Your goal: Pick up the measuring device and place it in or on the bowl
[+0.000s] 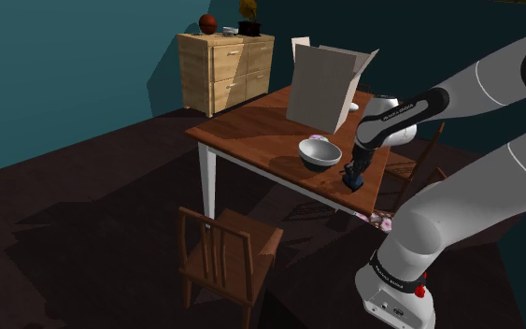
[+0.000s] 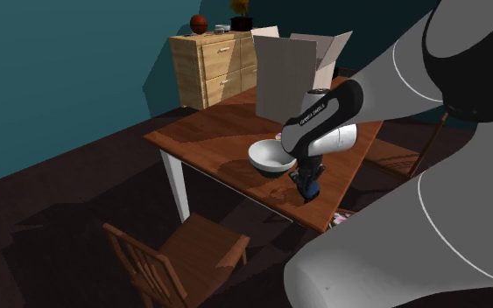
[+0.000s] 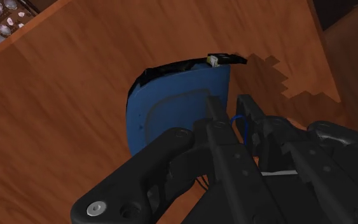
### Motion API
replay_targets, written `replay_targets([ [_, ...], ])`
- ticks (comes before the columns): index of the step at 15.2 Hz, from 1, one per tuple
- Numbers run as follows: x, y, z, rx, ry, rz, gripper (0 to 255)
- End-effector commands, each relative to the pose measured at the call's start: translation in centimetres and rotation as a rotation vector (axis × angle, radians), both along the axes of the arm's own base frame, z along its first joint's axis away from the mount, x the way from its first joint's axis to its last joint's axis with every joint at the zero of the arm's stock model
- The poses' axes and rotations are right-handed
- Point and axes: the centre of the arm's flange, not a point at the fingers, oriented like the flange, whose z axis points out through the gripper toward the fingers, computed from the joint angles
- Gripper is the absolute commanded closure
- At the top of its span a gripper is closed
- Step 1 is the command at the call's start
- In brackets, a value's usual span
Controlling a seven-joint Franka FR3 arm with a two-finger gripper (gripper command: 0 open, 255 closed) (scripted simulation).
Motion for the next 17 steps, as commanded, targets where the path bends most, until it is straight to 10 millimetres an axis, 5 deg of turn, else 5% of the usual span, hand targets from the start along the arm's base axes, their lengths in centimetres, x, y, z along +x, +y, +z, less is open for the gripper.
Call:
replay_targets([
  [1, -0.2, 0.3, 0.4, 0.008, 0.012, 0.0, 255],
  [17, -0.2, 0.3, 8.8, 0.008, 0.012, 0.0, 255],
])
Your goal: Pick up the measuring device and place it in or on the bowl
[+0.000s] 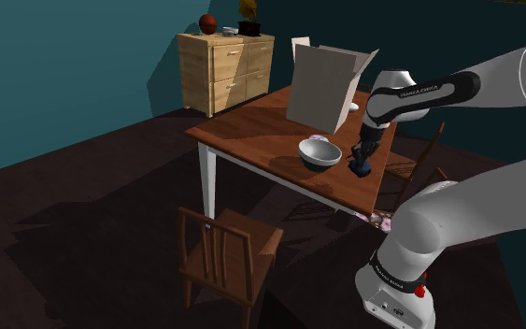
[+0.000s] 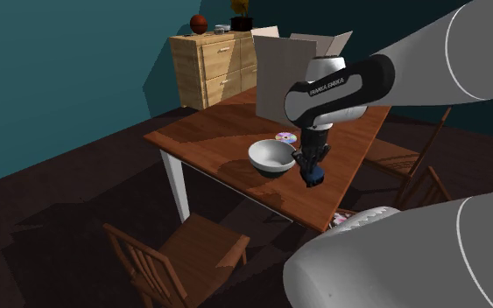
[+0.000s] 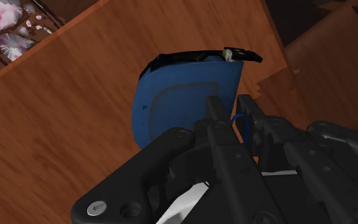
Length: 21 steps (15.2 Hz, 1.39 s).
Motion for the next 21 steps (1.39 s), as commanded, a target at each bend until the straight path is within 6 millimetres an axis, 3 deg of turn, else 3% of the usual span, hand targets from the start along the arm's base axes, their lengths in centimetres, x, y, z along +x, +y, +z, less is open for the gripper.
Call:
replay_targets([
  [1, -0.1, 0.0, 1.1, 0.0, 0.0, 0.0, 255],
  [14, -0.1, 0.0, 7.6, 0.0, 0.0, 0.0, 255],
  [21, 8.6, -3.1, 8.2, 0.0, 0.0, 0.0, 255],
])
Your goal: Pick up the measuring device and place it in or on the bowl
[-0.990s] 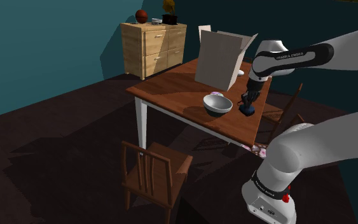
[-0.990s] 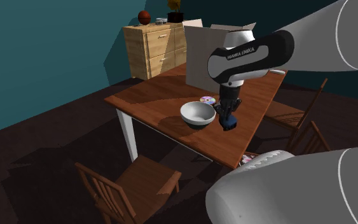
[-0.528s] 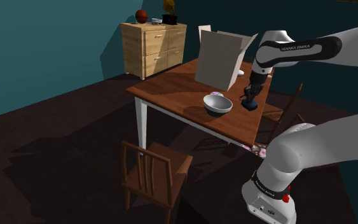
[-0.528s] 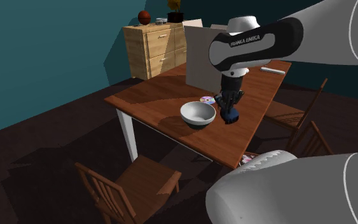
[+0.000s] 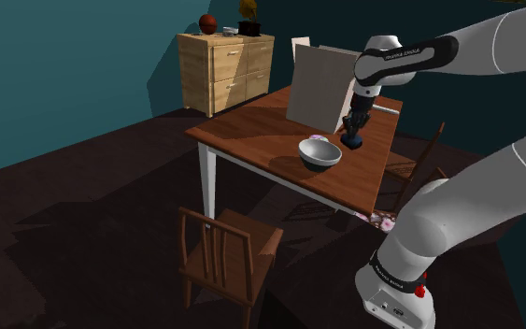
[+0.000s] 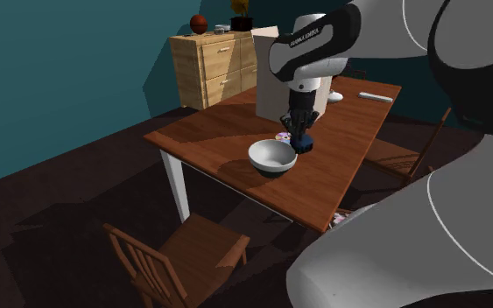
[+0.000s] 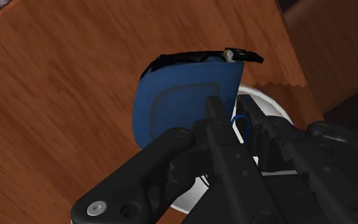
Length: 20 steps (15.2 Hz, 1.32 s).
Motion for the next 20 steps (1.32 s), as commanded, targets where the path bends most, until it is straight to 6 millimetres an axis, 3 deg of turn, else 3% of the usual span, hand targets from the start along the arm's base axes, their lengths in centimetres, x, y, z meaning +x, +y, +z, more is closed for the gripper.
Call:
replay_targets([
  [1, 2.4, -1.0, 0.1, -0.001, 0.0, 0.0, 255],
  [7, 10.0, -3.7, 0.6, -0.001, 0.0, 0.0, 255],
  [20, 10.0, -3.7, -6.2, -0.001, 0.0, 0.0, 255],
])
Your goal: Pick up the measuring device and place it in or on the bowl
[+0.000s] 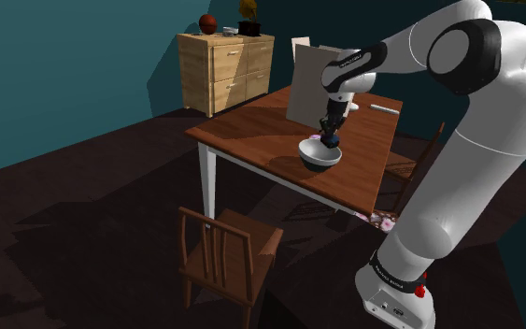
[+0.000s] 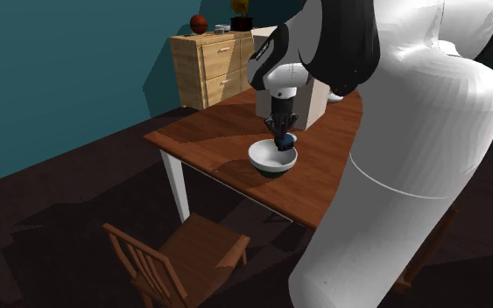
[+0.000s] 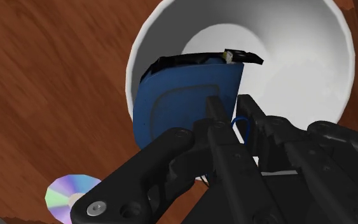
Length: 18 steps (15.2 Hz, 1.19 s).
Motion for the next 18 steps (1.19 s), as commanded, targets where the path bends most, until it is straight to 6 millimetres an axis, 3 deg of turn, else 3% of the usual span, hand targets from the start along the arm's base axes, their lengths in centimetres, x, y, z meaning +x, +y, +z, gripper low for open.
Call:
replay_targets([
  [1, 0.0, 0.0, -1.1, 0.0, -0.001, 0.0, 255],
  [2, 0.0, 0.0, -1.8, 0.0, -0.001, 0.0, 255],
  [10, 0.0, 0.0, -1.8, 0.0, -0.001, 0.0, 255],
  [11, 0.0, 0.0, -1.8, 0.0, -0.001, 0.0, 0],
  [16, 0.0, 0.0, -1.8, 0.0, -0.001, 0.0, 0],
  [18, 0.0, 0.0, 0.8, 0.0, -0.001, 0.0, 0],
])
